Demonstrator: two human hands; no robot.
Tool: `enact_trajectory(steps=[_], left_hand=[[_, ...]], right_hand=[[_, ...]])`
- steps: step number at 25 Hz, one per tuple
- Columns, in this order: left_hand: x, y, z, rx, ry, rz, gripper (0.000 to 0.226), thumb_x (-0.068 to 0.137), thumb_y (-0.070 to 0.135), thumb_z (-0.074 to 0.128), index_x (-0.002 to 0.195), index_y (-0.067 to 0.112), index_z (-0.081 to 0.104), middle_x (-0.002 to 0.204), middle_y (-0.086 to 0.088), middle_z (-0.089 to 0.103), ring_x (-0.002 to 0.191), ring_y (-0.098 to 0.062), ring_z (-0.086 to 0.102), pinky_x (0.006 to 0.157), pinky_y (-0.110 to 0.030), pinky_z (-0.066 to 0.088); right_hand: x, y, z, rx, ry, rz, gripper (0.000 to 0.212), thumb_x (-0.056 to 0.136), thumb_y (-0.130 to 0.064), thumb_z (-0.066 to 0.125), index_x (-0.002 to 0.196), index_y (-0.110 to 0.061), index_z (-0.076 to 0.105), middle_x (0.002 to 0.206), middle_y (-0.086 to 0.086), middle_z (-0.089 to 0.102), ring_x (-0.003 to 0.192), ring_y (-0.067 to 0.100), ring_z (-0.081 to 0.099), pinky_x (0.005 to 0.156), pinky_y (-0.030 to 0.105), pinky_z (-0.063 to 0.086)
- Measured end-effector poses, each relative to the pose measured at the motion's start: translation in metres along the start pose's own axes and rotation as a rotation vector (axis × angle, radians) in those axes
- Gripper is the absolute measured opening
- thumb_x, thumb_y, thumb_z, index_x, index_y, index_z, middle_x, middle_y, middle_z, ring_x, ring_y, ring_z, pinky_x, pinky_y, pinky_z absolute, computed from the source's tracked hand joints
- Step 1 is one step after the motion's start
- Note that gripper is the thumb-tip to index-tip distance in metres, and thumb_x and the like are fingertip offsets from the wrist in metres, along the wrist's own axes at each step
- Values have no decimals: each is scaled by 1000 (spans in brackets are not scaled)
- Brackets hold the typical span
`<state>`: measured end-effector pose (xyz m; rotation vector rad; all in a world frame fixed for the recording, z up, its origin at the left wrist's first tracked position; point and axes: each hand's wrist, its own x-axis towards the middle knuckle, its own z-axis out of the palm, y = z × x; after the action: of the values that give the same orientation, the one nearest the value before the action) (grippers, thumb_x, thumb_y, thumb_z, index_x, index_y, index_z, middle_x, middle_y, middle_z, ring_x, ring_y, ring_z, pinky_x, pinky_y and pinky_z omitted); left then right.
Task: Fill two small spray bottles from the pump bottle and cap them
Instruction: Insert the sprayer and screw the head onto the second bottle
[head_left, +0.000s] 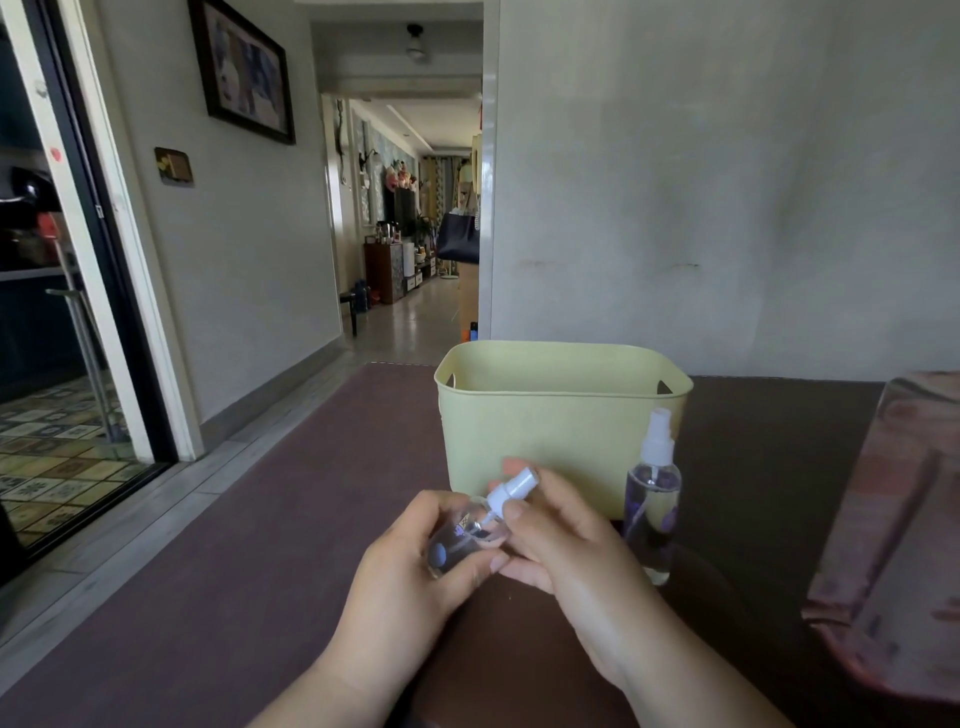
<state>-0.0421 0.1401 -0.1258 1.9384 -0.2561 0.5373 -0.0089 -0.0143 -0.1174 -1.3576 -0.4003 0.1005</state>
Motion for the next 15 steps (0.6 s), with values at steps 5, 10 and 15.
enact_trajectory(steps=[5, 10, 15], left_hand=[[-1, 2, 2, 45, -11, 20, 34, 68, 34, 79, 93, 38, 58, 94, 19, 69, 92, 1, 63, 73, -8, 45], [-1, 1, 1, 16, 15, 7, 32, 68, 31, 80, 91, 35, 58, 92, 20, 69, 89, 4, 63, 70, -3, 42], [-1, 2, 2, 33, 13, 15, 33, 68, 34, 79, 93, 38, 57, 94, 21, 68, 92, 1, 63, 73, -9, 46]], right_hand=[[0, -2, 0, -58, 44, -18, 21, 74, -40, 72, 86, -23, 67, 95, 7, 75, 89, 17, 74, 74, 30, 59], [0, -1, 1, -31, 10, -4, 15, 88, -24, 63, 101, -29, 69, 102, -2, 75, 94, 12, 73, 76, 27, 59], [0, -2, 0, 8, 31, -7, 17, 86, -27, 65, 102, -24, 65, 101, 1, 75, 93, 17, 73, 79, 32, 59]])
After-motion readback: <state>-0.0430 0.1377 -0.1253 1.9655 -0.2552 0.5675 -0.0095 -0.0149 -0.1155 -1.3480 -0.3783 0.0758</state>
